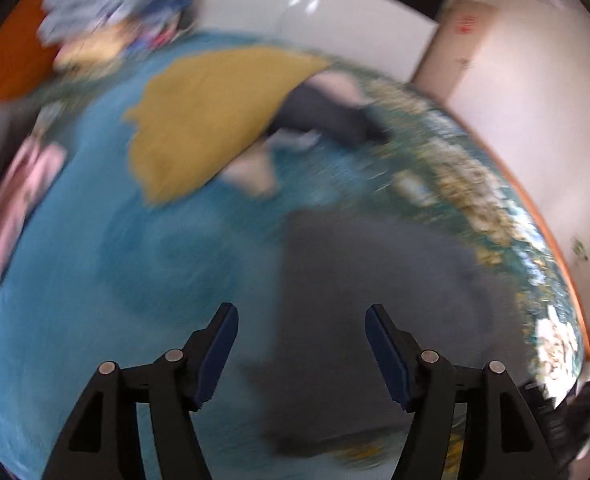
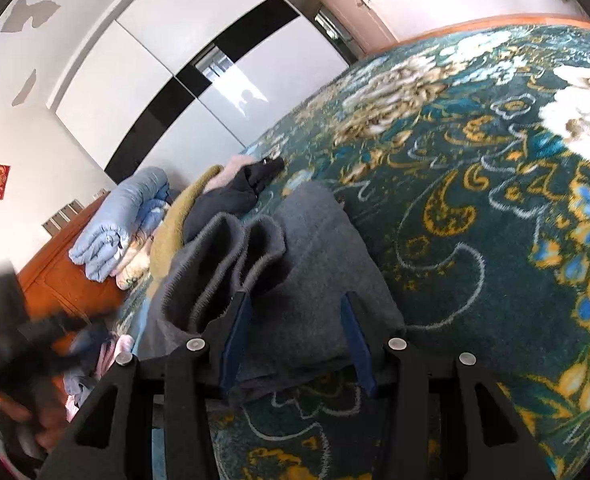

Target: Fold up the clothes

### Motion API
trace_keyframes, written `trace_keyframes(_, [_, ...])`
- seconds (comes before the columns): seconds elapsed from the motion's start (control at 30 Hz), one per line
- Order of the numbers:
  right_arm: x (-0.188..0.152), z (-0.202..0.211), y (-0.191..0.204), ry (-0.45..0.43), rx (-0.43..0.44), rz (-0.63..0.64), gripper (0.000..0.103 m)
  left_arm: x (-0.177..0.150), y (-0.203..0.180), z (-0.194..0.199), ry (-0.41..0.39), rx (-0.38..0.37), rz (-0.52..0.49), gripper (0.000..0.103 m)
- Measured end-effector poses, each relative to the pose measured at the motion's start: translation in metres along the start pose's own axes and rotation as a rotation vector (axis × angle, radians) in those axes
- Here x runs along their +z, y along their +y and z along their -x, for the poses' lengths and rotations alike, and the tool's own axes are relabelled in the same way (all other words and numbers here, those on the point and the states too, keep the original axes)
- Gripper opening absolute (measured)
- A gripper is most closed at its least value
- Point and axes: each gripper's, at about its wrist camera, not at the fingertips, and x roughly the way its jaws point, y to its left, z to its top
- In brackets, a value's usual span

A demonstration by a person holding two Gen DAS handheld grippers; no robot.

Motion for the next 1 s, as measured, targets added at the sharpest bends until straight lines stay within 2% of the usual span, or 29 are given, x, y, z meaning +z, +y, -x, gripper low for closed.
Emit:
trace_keyframes(0.13, [0.005, 0.016, 0.008, -0.038, 0.131, -0.017, 0.049, -0.014, 0.02, -0.018, 0.054, 0.017, 0.01, 0.07])
trace_keyframes(0.17, [0.005, 0.018, 0.014, -0.04, 0.154, -0.001, 0.057, -0.016, 0.019, -0.023, 0.066, 0.013, 0.011, 0.07])
trace_keyframes(0.2, [0.005, 0.019, 0.02, -0.043, 0.177, 0.016, 0.072, -0.016, 0.018, -0.027, 0.074, 0.01, 0.009, 0.07])
trace_keyframes(0.23, [0.005, 0.02, 0.025, -0.043, 0.197, 0.033, 0.078, -0.017, 0.016, -0.03, 0.076, 0.011, -0.002, 0.07])
trace_keyframes(0.3, [0.001, 0.009, 0.029, 0.016, 0.169, 0.053, 0.079, -0.017, 0.013, -0.033, 0.076, 0.01, -0.022, 0.07])
trace_keyframes(0.43, [-0.003, -0.016, 0.018, 0.121, 0.104, -0.005, 0.079, -0.013, 0.026, -0.029, 0.076, -0.063, 0.006, 0.07])
trace_keyframes(0.5, [-0.001, -0.022, 0.01, 0.143, 0.127, -0.057, 0.079, -0.009, 0.037, -0.026, 0.069, -0.087, 0.029, 0.07])
trace_keyframes(0.67, [0.006, -0.024, 0.028, 0.176, 0.214, 0.003, 0.079, -0.002, 0.058, -0.021, 0.052, -0.132, 0.072, 0.07])
trace_keyframes(0.77, [0.006, -0.028, 0.028, 0.187, 0.194, 0.013, 0.079, -0.001, 0.065, -0.024, 0.061, -0.151, 0.091, 0.07])
trace_keyframes(0.83, [0.008, -0.039, 0.018, 0.209, 0.164, -0.035, 0.076, -0.003, 0.068, -0.027, 0.071, -0.158, 0.1, 0.07])
trace_keyframes(0.87, [0.01, -0.044, 0.013, 0.219, 0.149, -0.059, 0.065, -0.003, 0.07, -0.028, 0.076, -0.164, 0.101, 0.07])
trace_keyframes(1.0, [0.015, -0.055, 0.014, 0.239, 0.14, -0.095, 0.048, -0.003, 0.072, -0.03, 0.082, -0.176, 0.104, 0.07])
